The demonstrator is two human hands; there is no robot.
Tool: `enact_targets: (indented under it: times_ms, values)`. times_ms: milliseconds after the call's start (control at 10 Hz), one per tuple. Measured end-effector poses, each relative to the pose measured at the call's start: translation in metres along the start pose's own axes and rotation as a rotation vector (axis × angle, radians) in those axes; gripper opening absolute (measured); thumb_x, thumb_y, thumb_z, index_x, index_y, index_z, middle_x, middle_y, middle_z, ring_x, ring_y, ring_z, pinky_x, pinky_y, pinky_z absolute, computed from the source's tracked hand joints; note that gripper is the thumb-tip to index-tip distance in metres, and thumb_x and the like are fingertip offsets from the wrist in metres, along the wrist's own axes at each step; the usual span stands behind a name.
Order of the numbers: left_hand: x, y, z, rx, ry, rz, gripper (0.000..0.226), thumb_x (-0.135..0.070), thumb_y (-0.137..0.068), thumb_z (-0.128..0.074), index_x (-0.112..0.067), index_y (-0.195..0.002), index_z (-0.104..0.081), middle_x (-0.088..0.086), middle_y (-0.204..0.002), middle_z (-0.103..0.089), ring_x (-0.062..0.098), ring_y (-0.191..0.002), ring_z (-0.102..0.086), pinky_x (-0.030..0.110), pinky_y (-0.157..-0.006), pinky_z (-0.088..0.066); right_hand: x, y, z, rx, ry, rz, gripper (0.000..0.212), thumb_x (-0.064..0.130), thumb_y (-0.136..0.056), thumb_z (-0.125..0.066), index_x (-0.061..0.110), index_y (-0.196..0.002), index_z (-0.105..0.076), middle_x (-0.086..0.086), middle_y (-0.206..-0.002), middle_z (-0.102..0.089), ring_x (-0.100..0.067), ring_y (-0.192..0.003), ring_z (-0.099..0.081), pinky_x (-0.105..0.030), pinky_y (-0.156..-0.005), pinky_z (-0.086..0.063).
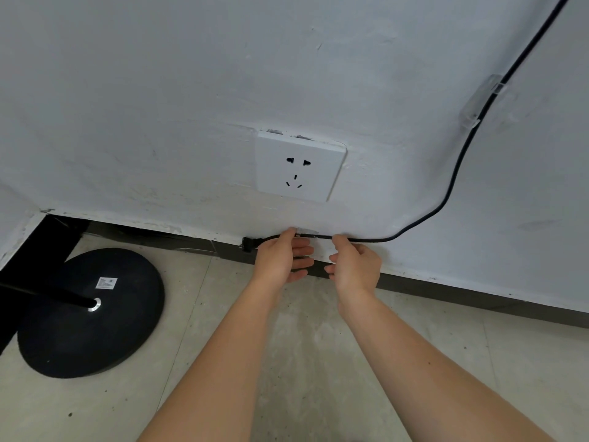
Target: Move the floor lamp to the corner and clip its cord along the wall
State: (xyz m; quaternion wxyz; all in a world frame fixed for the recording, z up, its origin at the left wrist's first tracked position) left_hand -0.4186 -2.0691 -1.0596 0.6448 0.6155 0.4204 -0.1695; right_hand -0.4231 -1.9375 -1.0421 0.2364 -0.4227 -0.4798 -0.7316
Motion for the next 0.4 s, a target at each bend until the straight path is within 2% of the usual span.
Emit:
enact_targets:
  times_ms: [200, 400]
  values:
    - [0.0007, 0.0005, 0.0018, 0.002, 0.004, -0.001, 0.036, -0.037, -0.092, -0.047, -0.009, -0.091, -0.070, 0.008, -0.090, -0.074, 0.021, -0.076, -0.070, 0.034, -0.073, -0.056, -0.0013, -0.0001, 0.0012, 0.010, 0.011, 0.007, 0.021, 0.027, -0.082, -0.064, 0.007, -0.074, -0.060, -0.004, -0.062, -0.059, -0.021, -0.054, -0.056, -0.038, -0.069, -0.051]
    - [-0.0016, 0.0088, 0.0069, -0.106, -0.025, -0.009, 0.034, -0.033, -0.092, -0.044, -0.008, -0.087, -0.067, 0.007, -0.087, -0.071, 0.024, -0.076, -0.067, 0.037, -0.078, -0.053, -0.0042, 0.0064, 0.0039, 0.068, 0.118, -0.014, 0.027, 0.031, -0.082, -0.063, 0.005, -0.073, -0.060, -0.004, -0.063, -0.062, -0.021, -0.055, -0.057, -0.034, -0.062, -0.048]
Point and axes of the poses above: each hand's wrist, its own y-axis away from the middle knuckle, its own z-axis out of the back of the hand, x = y × z, the point moved 5 cm from there along -y, towards the middle knuckle
